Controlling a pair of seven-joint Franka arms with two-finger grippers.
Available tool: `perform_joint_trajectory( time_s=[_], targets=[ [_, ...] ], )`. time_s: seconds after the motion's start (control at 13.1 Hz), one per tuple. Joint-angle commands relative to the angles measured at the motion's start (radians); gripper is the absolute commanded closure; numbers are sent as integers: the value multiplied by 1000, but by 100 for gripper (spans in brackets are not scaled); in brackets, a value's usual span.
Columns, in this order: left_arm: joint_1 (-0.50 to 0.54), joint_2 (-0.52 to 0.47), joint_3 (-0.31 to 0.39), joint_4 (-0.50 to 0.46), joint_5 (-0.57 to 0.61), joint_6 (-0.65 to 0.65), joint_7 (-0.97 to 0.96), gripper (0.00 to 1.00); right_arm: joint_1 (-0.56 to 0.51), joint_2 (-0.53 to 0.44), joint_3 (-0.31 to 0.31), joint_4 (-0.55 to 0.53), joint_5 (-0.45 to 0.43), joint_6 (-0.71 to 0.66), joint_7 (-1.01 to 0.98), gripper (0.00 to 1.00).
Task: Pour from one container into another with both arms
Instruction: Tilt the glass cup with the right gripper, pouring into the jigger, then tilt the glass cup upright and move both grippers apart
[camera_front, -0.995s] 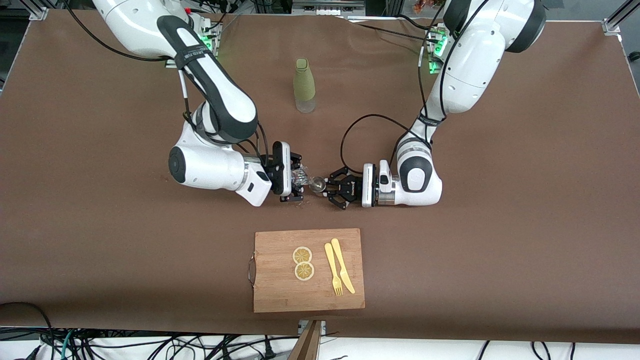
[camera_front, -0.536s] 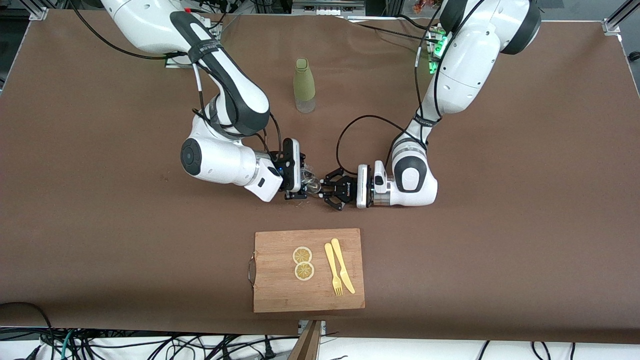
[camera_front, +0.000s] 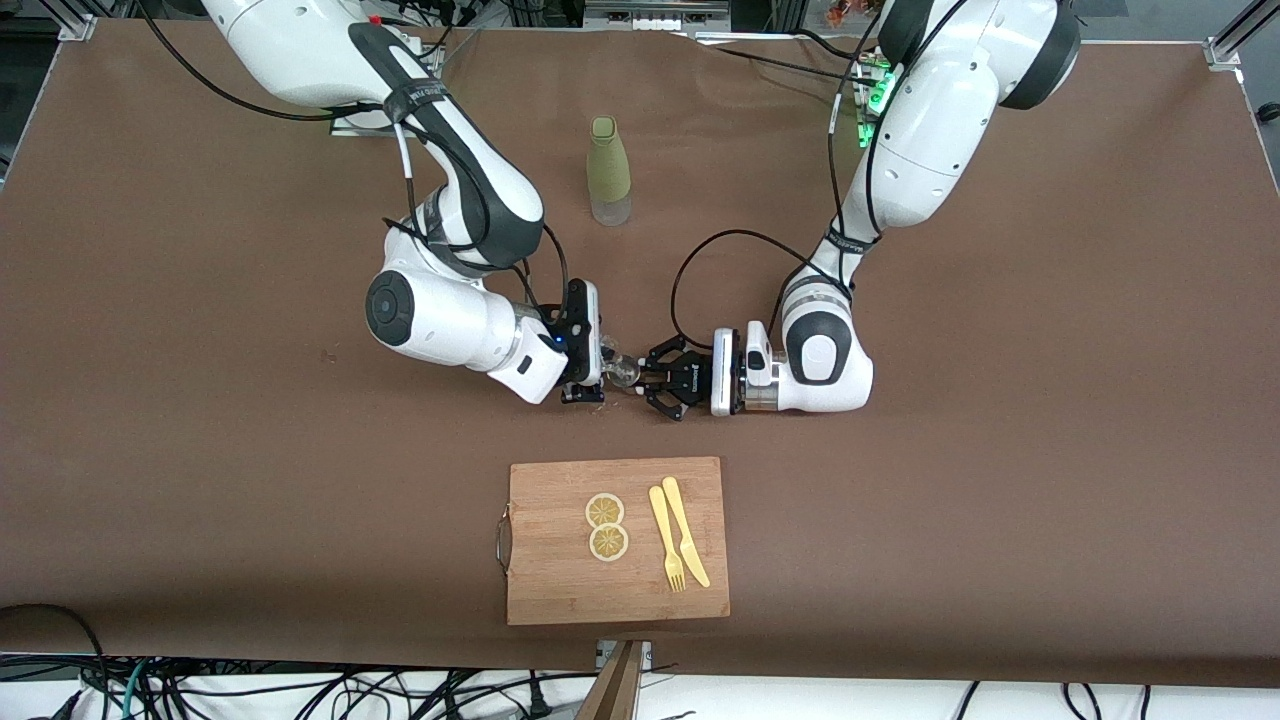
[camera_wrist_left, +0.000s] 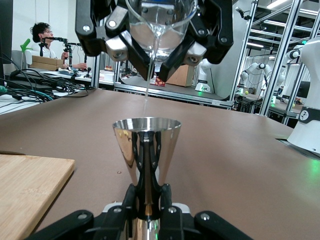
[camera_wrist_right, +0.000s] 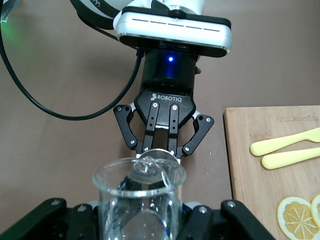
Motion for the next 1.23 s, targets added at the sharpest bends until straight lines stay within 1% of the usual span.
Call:
perform_joint_trajectory(
  time_s=[0.0,0.38,0.77,1.0,1.15],
  targets=[
    [-10,13,-1,25,-31,24,26,100,8,-15,-1,-20,-33,21,29,100],
    [-12,13,-1,27,-31,24,26,100,8,-15,-1,-20,-35,21,29,100],
    [-12,13,-1,27,-31,24,26,100,-2,-14,2,-34,-16,9,15,100],
    [-10,13,1,27,-30,24,27,100,-11,-14,2,-36,8,2,-9,100],
    [-12,14,1,27,-28,26,27,100,-13,-17,2,-39,68,-2,-26,100]
  ],
)
